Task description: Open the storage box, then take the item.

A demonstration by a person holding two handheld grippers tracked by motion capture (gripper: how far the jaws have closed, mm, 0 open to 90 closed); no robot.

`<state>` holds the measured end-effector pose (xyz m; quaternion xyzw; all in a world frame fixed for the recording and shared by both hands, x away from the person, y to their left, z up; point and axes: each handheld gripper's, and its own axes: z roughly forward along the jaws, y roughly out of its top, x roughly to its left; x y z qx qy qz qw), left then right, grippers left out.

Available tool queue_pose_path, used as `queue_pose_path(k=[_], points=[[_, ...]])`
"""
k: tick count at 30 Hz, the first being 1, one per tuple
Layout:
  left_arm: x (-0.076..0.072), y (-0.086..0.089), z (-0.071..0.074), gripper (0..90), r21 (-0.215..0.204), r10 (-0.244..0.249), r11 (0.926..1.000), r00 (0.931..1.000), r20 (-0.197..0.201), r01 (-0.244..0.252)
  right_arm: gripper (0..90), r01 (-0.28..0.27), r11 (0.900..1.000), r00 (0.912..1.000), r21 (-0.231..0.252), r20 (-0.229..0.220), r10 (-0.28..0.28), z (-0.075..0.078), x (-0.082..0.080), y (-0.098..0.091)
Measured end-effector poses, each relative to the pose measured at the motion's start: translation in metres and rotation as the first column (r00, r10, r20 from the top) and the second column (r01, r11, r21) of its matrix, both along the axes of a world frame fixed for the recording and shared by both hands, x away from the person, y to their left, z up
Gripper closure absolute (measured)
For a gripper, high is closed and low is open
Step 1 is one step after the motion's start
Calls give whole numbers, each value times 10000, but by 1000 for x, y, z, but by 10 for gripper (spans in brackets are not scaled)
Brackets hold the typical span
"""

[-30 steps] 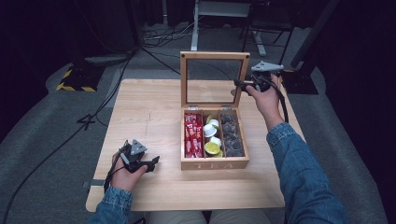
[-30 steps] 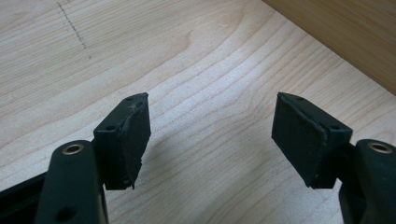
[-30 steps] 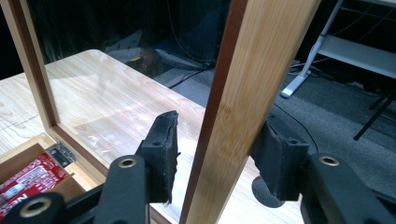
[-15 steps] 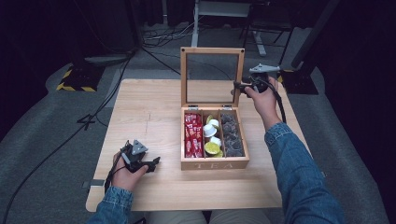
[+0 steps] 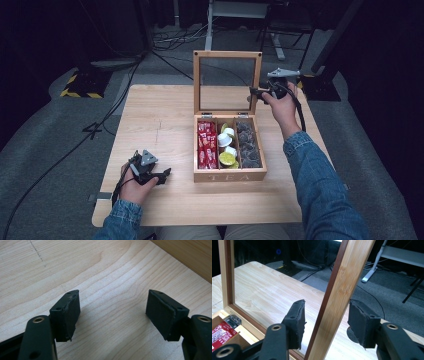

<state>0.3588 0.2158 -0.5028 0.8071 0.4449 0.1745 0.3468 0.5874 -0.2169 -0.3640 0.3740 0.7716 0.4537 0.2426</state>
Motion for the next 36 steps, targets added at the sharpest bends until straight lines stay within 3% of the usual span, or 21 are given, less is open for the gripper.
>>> queue_pose_path(k=[10, 17, 19, 22, 25, 36], points=[[2, -2, 6, 283, -37, 25, 10000, 10000, 87, -25, 413, 107, 9999, 9998, -21, 137, -106, 8, -13, -1], [4, -8, 16, 280, 131, -127, 9998, 9998, 138, 126, 395, -276, 9995, 9994, 142, -191, 279, 26, -40, -2], [5, -9, 16, 280, -1, -122, 9999, 9998, 134, 122, 384, -487, 9987, 9987, 156, -153, 490, 31, -49, -1], [8, -10, 13, 279, 183, -203, 9996, 9998, 66, 202, 299, -695, 9973, 9975, 226, -115, 698, 36, -63, 3], [8, -11, 11, 277, 160, -177, 9997, 9998, -5, 177, 207, -664, 9978, 9977, 91, -98, 665, 37, -76, 9], [8, -12, 9, 260, 420, -294, 9987, 9995, -116, 299, 194, -1265, 9918, 9917, 157, -226, 1268, 32, -110, 33]])
